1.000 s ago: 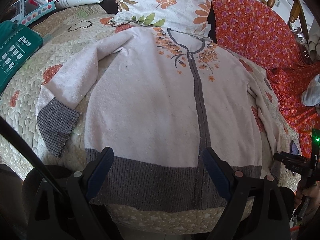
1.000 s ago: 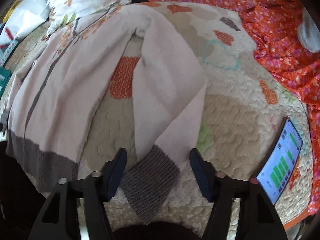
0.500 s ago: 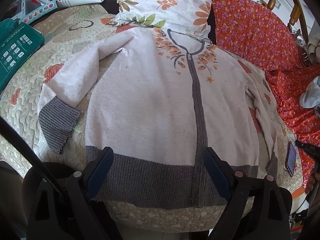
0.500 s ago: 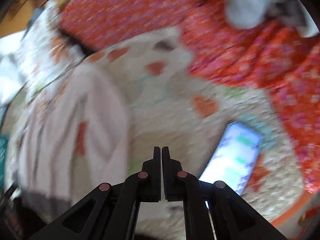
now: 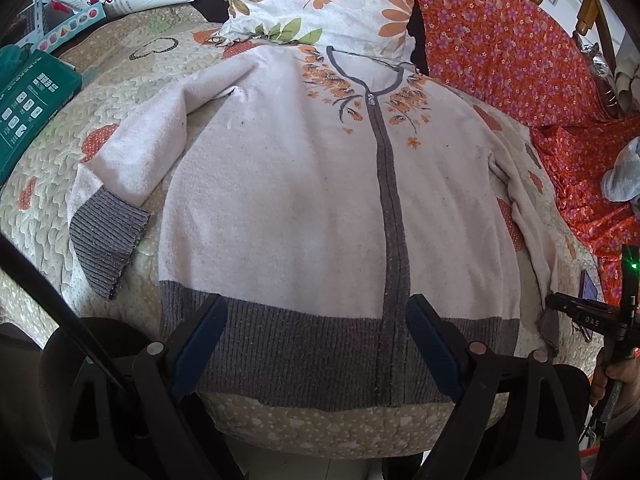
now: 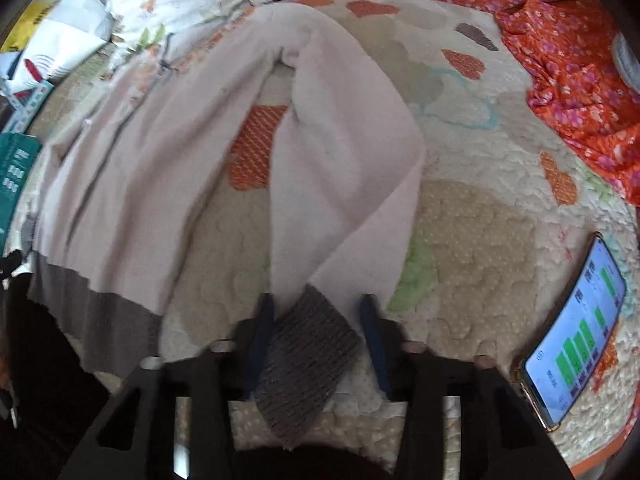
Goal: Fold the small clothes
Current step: 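Carry the held sleeve across the cardigan body with the right tool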
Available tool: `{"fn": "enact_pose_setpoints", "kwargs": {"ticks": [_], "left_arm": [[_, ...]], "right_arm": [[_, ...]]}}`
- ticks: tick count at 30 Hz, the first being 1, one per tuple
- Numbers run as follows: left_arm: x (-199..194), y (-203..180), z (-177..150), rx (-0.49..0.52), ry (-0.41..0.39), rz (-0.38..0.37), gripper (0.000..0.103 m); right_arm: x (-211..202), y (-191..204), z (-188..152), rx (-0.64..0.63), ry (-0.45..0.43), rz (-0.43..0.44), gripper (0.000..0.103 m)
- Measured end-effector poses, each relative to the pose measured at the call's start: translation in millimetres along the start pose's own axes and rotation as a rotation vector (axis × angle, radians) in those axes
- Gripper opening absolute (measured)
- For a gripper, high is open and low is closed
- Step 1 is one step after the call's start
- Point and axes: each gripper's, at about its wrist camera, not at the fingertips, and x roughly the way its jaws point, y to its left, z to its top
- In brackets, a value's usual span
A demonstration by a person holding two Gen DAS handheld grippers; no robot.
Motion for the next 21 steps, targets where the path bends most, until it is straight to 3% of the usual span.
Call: {"fn": "enact_pose_setpoints", "kwargs": {"ticks": [5, 7, 11, 16, 21], "left_arm": [[-2, 2, 0, -0.005, 0.002, -0.001, 0.09], [-4, 5, 1, -0.01, 0.005, -0.005, 0.09], [-12, 11, 15, -0.022, 0.009, -0.032, 0.09], [-23, 16, 61, 0.001, -0.043, -0.017, 0.09], [-14, 26, 112, -0.003, -0.093, -0.021, 0.09]], "right_arm": [[-24, -25, -6, 0.148, -0.097, 0.091, 0.007], [-34, -38, -7, 0.196, -0.135, 0.082, 0.006], [-66, -92, -7, 0.344, -0.229, -0.018, 0.006], [-104, -186, 0, 0.602, -0.303, -0.185, 0.006], [-115, -211, 25, 0.708, -0.316, -0.164, 0.006]]}}
